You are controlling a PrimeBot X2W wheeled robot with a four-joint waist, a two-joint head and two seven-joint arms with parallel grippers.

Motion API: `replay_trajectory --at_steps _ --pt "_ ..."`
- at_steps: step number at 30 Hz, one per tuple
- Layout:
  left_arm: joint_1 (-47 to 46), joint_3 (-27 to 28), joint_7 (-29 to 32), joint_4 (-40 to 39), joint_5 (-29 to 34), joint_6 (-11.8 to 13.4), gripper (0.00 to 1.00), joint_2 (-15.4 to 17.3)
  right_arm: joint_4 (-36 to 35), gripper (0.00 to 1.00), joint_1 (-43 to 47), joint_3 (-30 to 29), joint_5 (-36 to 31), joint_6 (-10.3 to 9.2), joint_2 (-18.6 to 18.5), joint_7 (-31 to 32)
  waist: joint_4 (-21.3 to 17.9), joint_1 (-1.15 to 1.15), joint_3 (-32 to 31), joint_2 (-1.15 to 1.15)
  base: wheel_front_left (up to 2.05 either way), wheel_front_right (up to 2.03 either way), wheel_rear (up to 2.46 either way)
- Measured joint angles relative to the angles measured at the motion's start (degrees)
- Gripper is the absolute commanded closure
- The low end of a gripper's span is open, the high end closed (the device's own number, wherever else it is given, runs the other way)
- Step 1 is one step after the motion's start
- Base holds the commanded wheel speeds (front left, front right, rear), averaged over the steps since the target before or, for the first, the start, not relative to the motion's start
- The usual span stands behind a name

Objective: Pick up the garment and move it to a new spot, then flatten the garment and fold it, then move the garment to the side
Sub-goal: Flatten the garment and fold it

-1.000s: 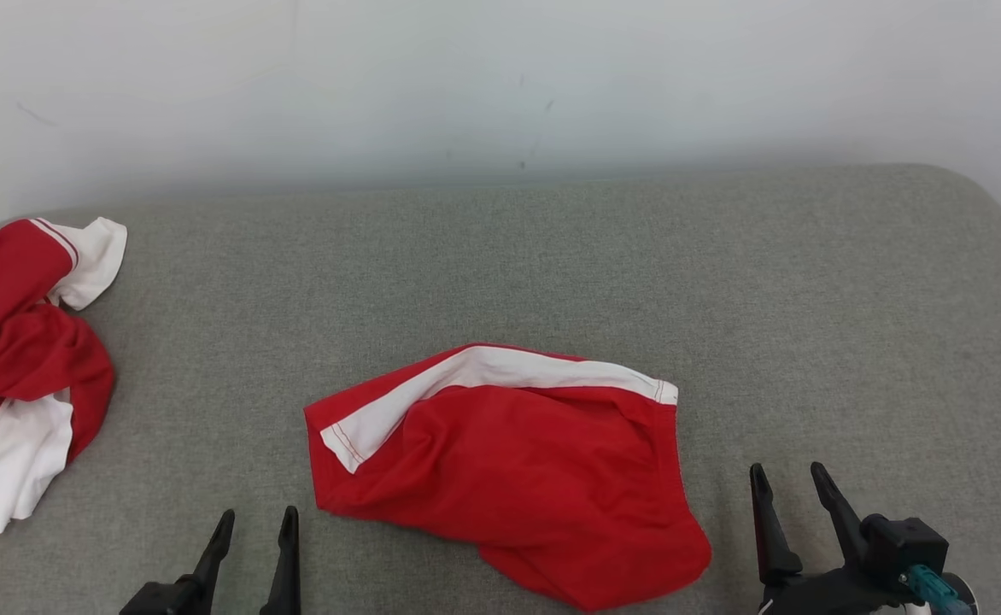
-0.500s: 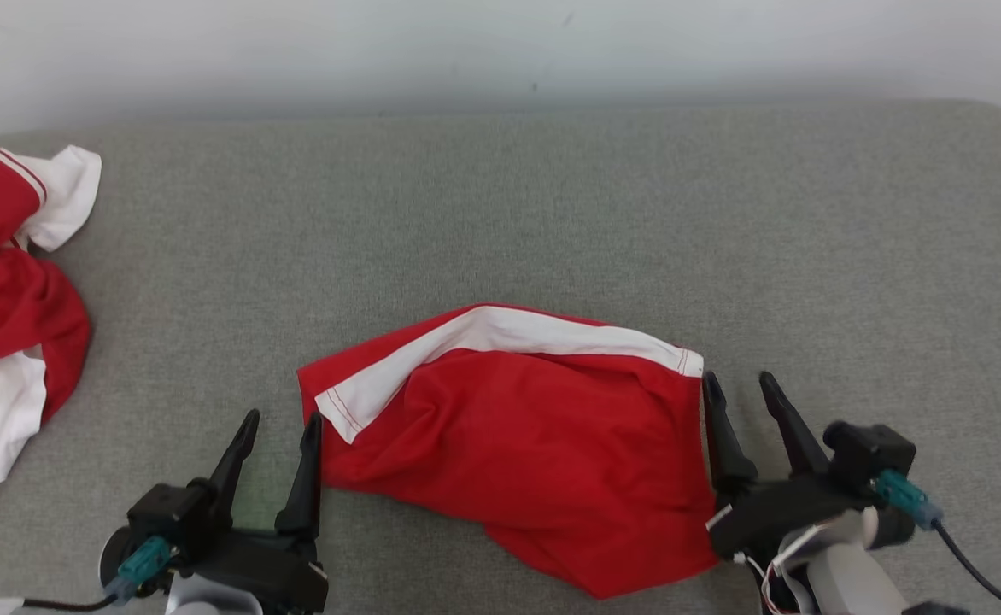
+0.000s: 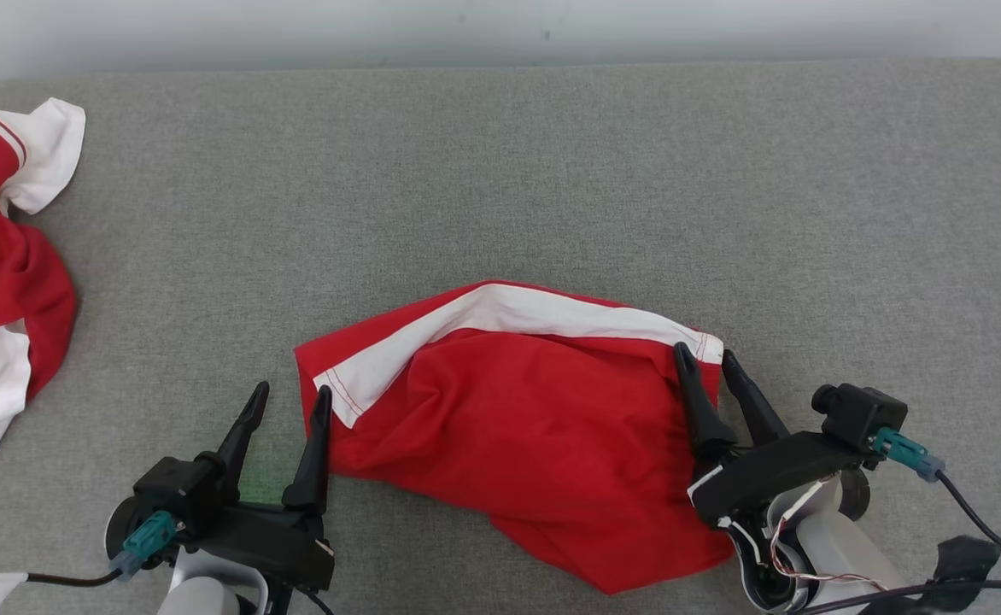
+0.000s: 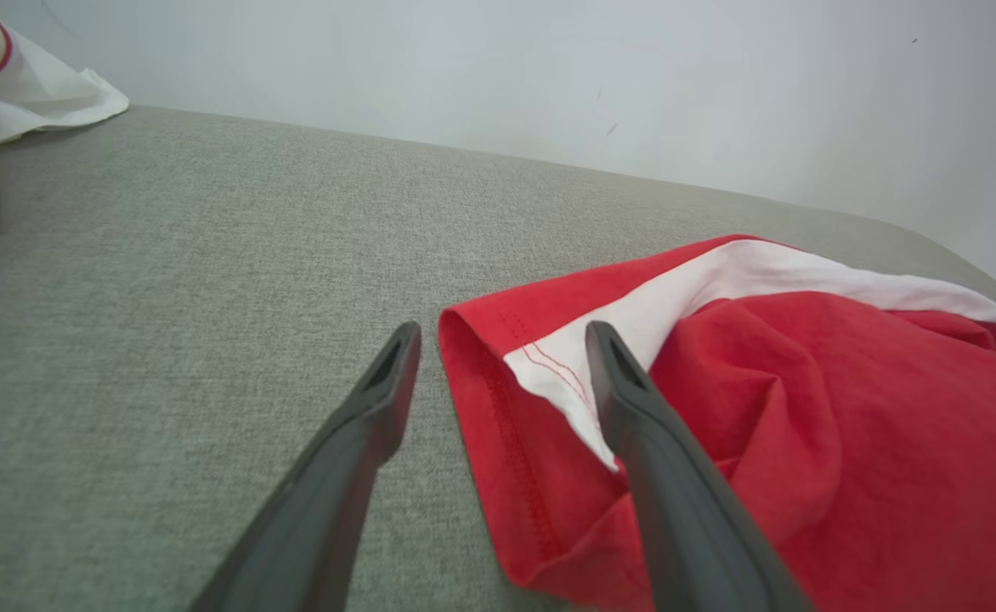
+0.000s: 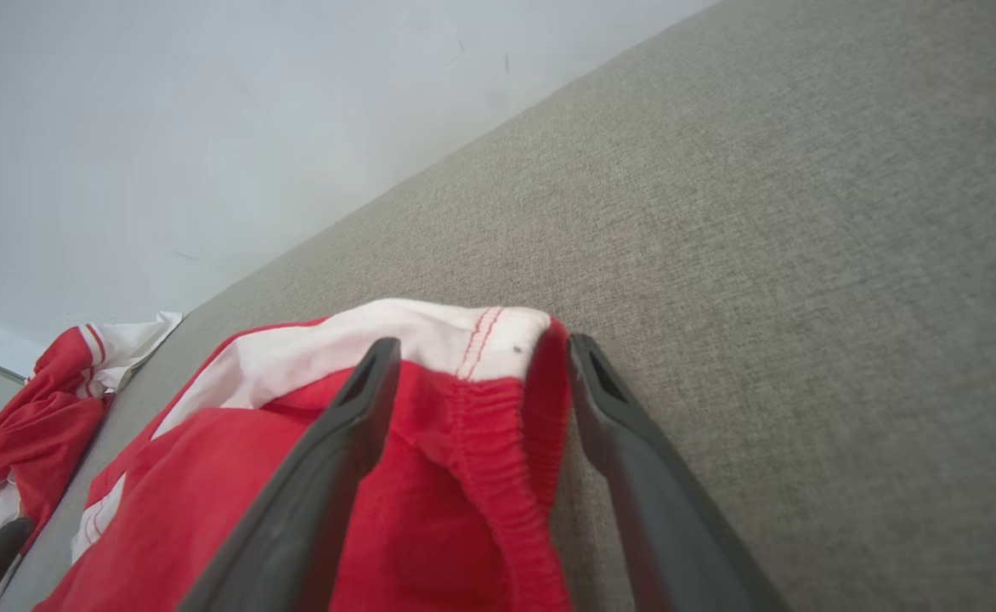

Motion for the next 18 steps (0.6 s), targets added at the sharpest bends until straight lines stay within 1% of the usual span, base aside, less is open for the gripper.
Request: replay_trajectory --at_steps 6,18 --pt "0.0 0.1 0.0 0.0 0.0 0.0 0.00 0.0 -2.1 0.00 -0.6 3.1 7.2 0.00 -1.5 0.8 -0.1 0.00 0.1 0.00 0.00 0.00 0.00" --pt "0.0 -0.4 0.0 0.0 0.0 0.0 0.00 0.0 -3.5 0.00 -0.4 5.5 18.9 0.00 -4.2 4.1 -0.1 -0.01 -0.1 0.00 0.00 0.00 0.00"
